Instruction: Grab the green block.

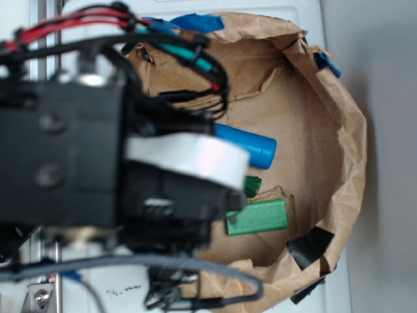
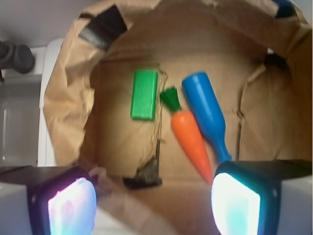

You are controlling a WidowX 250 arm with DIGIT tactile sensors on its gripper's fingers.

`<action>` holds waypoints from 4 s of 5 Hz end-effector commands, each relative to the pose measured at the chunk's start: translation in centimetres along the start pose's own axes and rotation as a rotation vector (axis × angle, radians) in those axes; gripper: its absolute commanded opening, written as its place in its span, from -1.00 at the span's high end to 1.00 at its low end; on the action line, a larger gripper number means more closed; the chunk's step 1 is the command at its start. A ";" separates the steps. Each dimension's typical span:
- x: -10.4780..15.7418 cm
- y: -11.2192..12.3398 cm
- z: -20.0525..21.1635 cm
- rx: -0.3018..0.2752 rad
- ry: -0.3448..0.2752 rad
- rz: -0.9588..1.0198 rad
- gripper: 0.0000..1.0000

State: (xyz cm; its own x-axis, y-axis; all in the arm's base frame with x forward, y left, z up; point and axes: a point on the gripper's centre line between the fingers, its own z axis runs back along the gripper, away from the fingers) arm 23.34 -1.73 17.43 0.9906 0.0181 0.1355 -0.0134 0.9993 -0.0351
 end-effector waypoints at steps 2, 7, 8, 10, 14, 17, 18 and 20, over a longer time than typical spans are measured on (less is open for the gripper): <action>3.6 4.5 -4.1 -0.098 -0.064 -0.032 -1.00; 5.7 -1.5 -10.8 -0.168 -0.105 -0.033 -1.00; 5.6 -1.9 -12.8 -0.203 -0.062 -0.037 -1.00; 4.4 -1.5 -15.4 -0.220 0.032 -0.039 -1.00; 4.1 -0.4 -13.2 -0.183 0.004 -0.013 1.00; 3.1 2.8 -1.9 0.008 -0.091 0.128 1.00; 2.6 3.5 0.6 0.045 -0.094 0.160 1.00; 1.7 3.7 1.7 0.010 -0.026 0.169 0.92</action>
State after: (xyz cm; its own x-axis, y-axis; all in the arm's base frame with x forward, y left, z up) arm 24.20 2.22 17.37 0.9813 0.1686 0.0931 -0.1658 0.9855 -0.0367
